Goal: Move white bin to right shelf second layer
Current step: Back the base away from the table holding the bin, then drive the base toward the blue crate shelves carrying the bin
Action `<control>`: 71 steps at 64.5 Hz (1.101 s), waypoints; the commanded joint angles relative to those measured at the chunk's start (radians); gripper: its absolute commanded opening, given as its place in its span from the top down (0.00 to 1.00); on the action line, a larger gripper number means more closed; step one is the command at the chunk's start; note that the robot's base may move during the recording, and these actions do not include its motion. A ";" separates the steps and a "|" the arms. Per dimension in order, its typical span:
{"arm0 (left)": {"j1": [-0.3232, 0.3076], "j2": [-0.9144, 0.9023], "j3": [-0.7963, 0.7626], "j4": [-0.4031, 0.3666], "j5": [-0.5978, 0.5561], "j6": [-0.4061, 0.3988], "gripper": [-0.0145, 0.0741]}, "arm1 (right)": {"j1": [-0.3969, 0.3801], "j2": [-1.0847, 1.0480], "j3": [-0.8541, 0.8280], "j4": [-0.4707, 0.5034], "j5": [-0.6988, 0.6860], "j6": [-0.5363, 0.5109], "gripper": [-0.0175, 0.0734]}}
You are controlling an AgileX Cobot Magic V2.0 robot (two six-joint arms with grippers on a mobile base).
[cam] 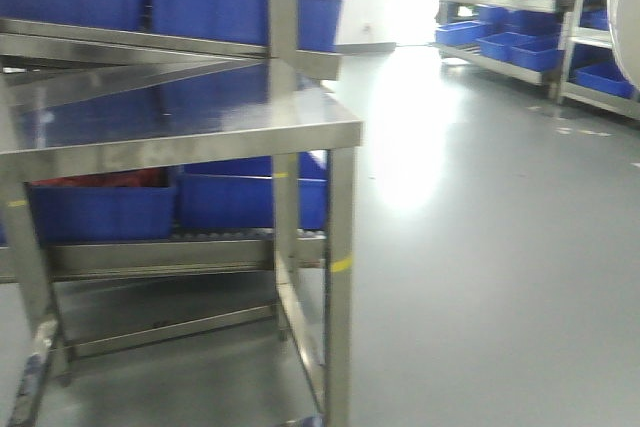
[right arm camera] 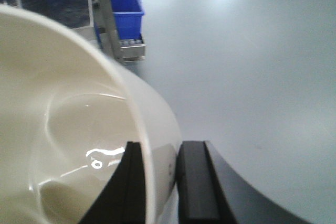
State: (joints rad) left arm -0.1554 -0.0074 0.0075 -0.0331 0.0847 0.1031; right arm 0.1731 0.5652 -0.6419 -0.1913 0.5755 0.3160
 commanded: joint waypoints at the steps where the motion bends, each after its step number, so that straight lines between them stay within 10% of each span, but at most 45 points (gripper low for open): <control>1: -0.001 -0.014 0.037 -0.002 -0.085 0.002 0.74 | -0.006 0.005 -0.031 -0.016 -0.100 0.001 0.73; 71: -0.001 -0.014 0.037 -0.002 -0.085 0.002 0.74 | -0.006 0.005 -0.031 -0.016 -0.100 0.001 0.73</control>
State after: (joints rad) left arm -0.1554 -0.0074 0.0075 -0.0331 0.0847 0.1031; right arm 0.1731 0.5652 -0.6419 -0.1913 0.5755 0.3160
